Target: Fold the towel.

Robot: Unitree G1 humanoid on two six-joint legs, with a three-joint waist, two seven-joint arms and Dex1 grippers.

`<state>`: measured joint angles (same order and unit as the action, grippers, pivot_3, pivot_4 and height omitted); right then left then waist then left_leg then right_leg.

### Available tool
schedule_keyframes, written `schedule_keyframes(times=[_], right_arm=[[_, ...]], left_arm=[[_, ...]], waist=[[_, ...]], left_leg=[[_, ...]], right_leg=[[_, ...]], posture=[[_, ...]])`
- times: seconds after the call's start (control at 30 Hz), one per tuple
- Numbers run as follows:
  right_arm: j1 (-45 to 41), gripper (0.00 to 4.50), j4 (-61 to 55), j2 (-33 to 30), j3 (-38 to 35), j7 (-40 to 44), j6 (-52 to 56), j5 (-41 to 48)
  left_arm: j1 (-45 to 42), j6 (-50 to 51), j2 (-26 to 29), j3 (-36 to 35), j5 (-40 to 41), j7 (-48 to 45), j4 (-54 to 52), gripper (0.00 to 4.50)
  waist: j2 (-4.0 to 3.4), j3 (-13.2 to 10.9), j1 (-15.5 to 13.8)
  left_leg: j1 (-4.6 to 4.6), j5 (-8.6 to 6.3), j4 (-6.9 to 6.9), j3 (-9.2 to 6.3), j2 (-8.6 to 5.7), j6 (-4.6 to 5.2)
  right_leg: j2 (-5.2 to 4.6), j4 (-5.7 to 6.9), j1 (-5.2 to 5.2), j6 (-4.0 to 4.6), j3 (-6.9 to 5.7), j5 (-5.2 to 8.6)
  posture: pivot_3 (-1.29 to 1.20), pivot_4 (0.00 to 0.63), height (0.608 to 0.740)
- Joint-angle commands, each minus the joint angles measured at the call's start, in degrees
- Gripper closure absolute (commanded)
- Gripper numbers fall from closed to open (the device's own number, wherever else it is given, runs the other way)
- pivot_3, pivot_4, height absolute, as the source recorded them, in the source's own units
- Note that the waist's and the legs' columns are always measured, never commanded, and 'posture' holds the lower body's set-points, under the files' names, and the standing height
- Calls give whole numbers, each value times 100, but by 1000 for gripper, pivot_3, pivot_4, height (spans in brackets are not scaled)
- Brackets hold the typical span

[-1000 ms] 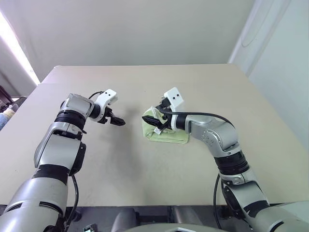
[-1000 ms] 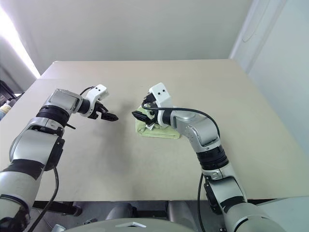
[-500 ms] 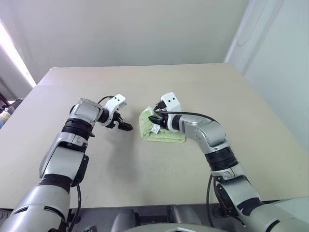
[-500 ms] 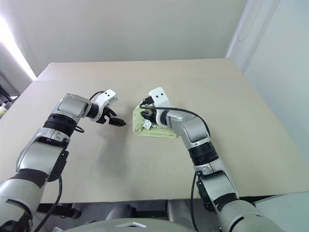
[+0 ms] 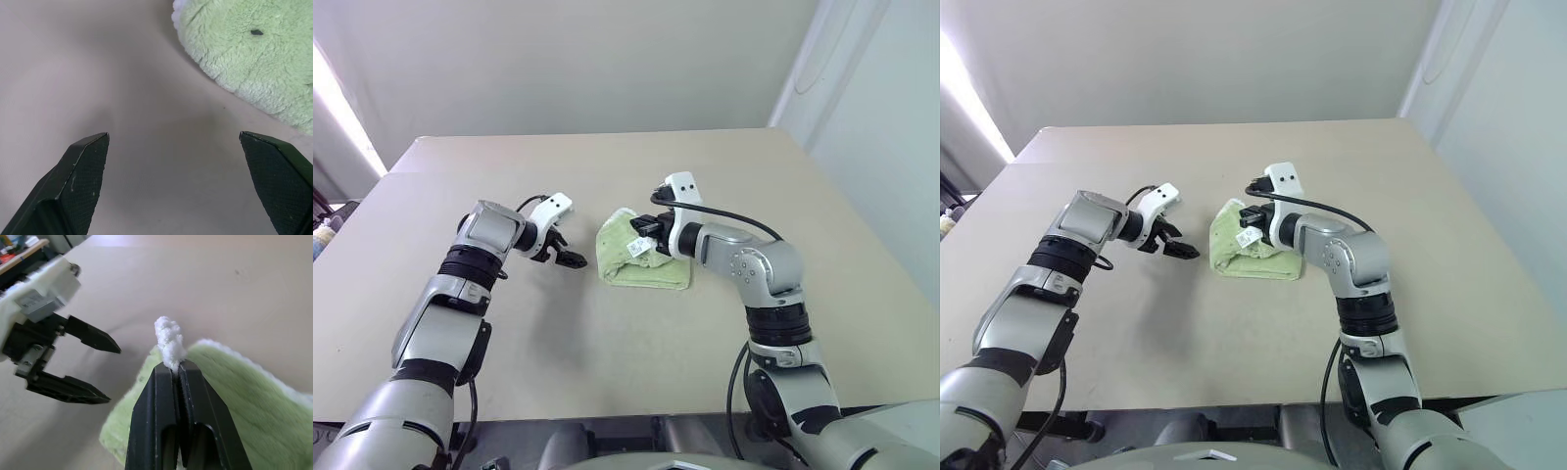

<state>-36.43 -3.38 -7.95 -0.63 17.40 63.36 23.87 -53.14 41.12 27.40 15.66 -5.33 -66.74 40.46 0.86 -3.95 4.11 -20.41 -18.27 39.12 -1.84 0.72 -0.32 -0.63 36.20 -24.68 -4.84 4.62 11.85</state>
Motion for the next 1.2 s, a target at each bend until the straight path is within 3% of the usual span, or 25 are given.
schedule_keyframes(times=[0.03,0.3,0.67,0.77,1.0,1.2], right_arm=[[69,4450,-143,-77,-216,-218,76,-46],[13,4450,73,226,-1292,-1184,246,-79],[380,4450,498,237,-812,-958,389,-115],[427,3768,243,228,-843,-874,377,-27],[490,1347,-346,-92,-558,-822,-119,-293],[604,1347,-1109,-186,-525,-589,-340,-74]], left_arm=[[69,31,47,71,117,-144,-390,0],[221,121,112,45,336,-180,-724,0],[255,-49,191,49,532,-266,-958,0],[164,-211,358,-57,626,-382,-848,0],[-191,-513,398,-400,865,-281,-324,0],[-580,-966,240,-502,778,20,327,0]], waist=[[0,0,0],[0,0,6],[-1,0,16],[-1,0,26],[-1,0,-4],[-1,0,-6]], left_leg=[[0,0,0,0,0,0],[0,0,0,0,0,0],[1,0,-1,2,0,0],[2,0,-1,1,1,0],[1,0,0,1,0,0],[-1,0,-3,1,0,0]], right_leg=[[0,0,0,0,0,0],[0,0,0,0,1,0],[0,-1,0,0,3,0],[2,0,0,0,2,0],[-1,-3,1,-18,1,11],[0,-7,1,-18,1,11]], posture=[[0,0,712],[0,0,712],[0,0,712],[0,0,712],[0,0,712],[0,0,712]])
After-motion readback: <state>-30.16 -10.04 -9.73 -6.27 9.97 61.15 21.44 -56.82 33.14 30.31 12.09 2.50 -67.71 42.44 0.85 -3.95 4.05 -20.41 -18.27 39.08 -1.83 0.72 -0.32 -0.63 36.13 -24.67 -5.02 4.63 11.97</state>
